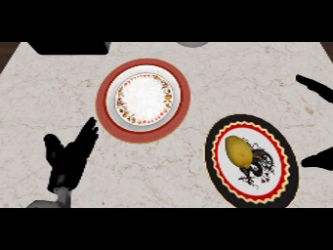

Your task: Pick the lemon from the plate and place it in the plate

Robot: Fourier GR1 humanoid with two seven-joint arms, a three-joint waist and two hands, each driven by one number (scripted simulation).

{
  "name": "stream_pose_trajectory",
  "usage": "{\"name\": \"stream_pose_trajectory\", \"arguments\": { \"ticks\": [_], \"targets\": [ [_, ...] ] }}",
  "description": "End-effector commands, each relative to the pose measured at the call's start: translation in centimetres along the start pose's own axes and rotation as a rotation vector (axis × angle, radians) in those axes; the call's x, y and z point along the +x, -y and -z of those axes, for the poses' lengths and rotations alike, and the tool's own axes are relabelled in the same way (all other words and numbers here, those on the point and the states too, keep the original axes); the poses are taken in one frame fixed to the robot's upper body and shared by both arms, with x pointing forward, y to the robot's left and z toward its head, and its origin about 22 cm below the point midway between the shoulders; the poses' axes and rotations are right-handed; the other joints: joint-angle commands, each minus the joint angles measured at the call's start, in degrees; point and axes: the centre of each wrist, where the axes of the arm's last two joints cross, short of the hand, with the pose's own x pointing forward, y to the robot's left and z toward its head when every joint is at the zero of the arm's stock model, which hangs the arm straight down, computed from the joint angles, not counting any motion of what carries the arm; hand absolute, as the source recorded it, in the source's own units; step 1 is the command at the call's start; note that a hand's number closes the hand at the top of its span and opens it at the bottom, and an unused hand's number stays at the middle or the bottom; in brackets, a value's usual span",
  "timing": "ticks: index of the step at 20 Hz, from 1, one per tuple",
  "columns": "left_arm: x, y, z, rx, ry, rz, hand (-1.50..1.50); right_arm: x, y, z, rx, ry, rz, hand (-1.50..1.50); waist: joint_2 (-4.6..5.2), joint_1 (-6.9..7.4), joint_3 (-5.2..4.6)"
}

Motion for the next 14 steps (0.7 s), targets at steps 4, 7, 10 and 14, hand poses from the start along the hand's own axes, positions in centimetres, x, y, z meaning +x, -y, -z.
{"name": "stream_pose_trajectory", "arguments": {
  "ticks": [4, 7, 10, 14],
  "targets": [
    [-0.7, -1.3, 0.2, 0.000, -0.020, 0.014, 0.00, 3.7, -5.4, 1.2, 0.036, -0.060, -0.057, -1.50, 0.21, 0.23, -0.03],
    [-1.2, -2.1, 0.6, -0.006, -0.030, 0.004, 0.00, 3.3, -5.4, 0.8, 0.046, -0.095, -0.108, -1.50, 0.21, 0.11, -0.02],
    [0.5, 0.5, 0.2, -0.006, -0.037, -0.008, 0.00, 4.7, -7.5, 0.7, 0.118, -0.135, -0.097, -1.50, 0.15, 0.07, -0.01],
    [-0.6, -0.7, 0.1, 0.007, -0.034, 0.018, 0.00, 3.4, -9.0, 0.8, 0.159, -0.146, -0.079, -1.50, 0.19, 0.16, -0.01]
  ]
}}
